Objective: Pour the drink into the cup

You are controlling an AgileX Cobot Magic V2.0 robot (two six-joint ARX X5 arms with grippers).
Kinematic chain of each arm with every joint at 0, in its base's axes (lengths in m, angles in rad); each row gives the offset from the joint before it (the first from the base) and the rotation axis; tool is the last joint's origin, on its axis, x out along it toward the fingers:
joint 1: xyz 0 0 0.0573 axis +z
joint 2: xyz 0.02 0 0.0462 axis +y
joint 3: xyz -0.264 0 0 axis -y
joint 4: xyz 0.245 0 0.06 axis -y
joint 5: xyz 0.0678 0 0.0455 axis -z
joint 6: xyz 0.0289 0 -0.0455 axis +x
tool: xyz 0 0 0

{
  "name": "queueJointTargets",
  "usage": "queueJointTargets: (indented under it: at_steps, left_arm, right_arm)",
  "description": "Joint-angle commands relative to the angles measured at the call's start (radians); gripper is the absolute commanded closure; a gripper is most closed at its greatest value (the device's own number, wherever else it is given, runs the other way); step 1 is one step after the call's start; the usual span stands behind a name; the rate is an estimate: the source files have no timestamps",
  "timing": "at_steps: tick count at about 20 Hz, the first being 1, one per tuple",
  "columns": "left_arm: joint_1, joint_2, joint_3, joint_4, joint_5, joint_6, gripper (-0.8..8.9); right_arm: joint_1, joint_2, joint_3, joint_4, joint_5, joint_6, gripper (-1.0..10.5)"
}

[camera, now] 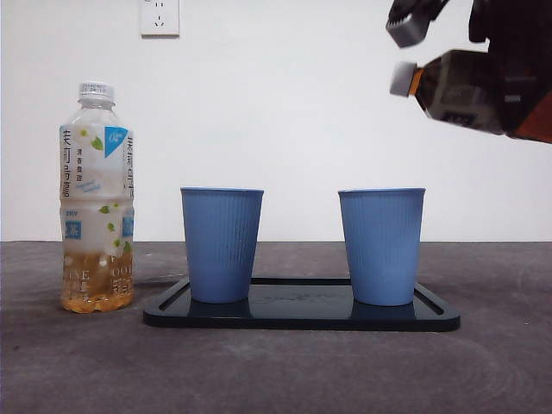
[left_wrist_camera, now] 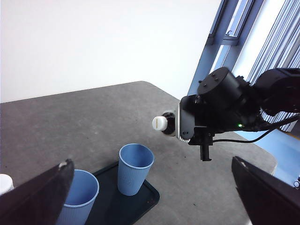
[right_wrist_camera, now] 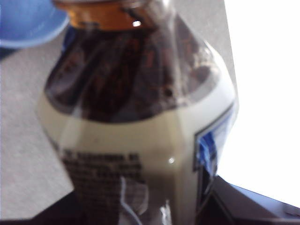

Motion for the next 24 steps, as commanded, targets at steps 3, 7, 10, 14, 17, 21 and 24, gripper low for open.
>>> queueJointTargets:
  at_steps: [3,7,10,14,17,21,24]
  left_arm:
    - [-0.004,-0.016,0.022,0.011,-0.002,0.017,2.2]
    - [-0.004,-0.026,0.022,0.002,-0.002,0.017,2.2]
    - [-0.004,-0.032,0.022,-0.017,-0.002,0.017,2.2]
    - [-0.005,-0.039,0.022,-0.019,-0.002,0.017,2.2]
    - [-0.007,-0.039,0.022,-0.02,-0.002,0.017,2.2]
    - [-0.011,-0.039,0.022,-0.02,-0.003,0.02,2.2]
    - [-0.011,-0.039,0.022,-0.02,-0.003,0.02,2.2]
  right_arm:
    - [0.023,0.029,0.037,0.03,0.071,-0.08,8.4]
    - [0.037,0.048,0.037,0.032,0.11,-0.113,8.4]
    - [0.043,0.069,0.037,0.035,0.17,-0.139,8.4]
    - [0.043,0.1,0.037,0.037,0.208,-0.139,8.4]
    - [0.043,0.102,0.037,0.041,0.211,-0.139,8.4]
    - [0.043,0.102,0.037,0.044,0.217,-0.14,8.4]
    - [0.043,0.102,0.037,0.044,0.217,-0.139,8.4]
